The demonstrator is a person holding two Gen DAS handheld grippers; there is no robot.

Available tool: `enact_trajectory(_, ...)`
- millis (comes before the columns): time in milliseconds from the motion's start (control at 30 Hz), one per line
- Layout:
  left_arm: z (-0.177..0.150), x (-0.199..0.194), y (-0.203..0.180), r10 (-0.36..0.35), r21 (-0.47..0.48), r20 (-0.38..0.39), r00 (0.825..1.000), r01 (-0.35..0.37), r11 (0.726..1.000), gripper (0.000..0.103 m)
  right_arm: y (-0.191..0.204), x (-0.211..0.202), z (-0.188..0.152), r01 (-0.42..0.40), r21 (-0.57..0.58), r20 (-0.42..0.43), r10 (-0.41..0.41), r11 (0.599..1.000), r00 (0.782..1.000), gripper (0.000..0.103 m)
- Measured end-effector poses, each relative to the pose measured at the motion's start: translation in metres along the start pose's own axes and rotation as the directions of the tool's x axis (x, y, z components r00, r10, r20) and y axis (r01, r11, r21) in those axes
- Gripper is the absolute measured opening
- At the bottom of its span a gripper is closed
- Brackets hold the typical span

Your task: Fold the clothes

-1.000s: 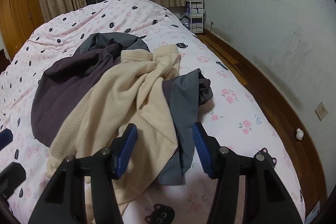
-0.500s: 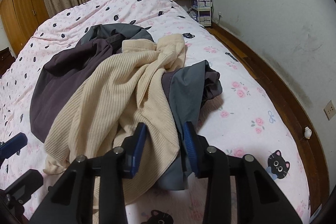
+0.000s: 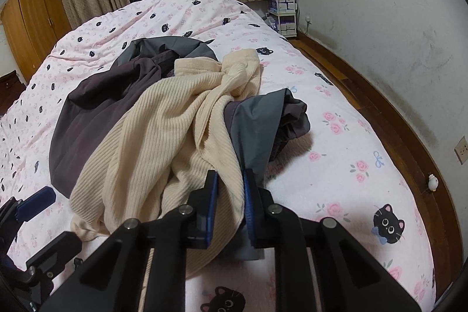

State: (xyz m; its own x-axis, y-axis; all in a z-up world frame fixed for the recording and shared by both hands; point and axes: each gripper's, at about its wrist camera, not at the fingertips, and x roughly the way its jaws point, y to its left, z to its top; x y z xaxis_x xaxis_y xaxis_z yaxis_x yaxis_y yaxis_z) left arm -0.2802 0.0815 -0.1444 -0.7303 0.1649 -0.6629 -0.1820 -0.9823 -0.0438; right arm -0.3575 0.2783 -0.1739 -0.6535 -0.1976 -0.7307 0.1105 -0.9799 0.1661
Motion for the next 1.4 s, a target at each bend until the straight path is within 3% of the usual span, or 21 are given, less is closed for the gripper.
enact_trajectory(233,-0.005,0.012,-0.003,0.051,0.044,-0.003,0.999,-0.051,0.998,0.069,0.002,0.000,-0.002,0.011,-0.011,-0.003,-0.011,1.000,1.000,0.010)
enact_trajectory(400,-0.009,0.016,0.000,0.081,0.054,-0.004,0.997,-0.081,0.995,0.034,0.003,-0.001,-0.001,0.011,-0.014,0.000,-0.011,1.000,1.000,0.008)
enact_trajectory(467,-0.010,0.015,0.002,0.088,0.046,-0.003,0.996,-0.087,0.995,0.026,0.003,-0.003,-0.001,0.007,-0.011,0.003,-0.007,1.000,1.000,0.008)
enact_trajectory(733,-0.011,-0.001,0.007,0.065,0.026,0.000,0.998,-0.064,0.998,0.008,0.004,-0.013,-0.001,-0.008,-0.005,0.020,0.008,1.000,1.000,0.008)
enact_trajectory(1400,-0.009,-0.061,0.019,0.056,-0.020,0.037,0.998,-0.055,0.998,0.007,0.012,-0.052,-0.011,-0.051,0.017,0.046,0.051,0.999,0.998,0.006)
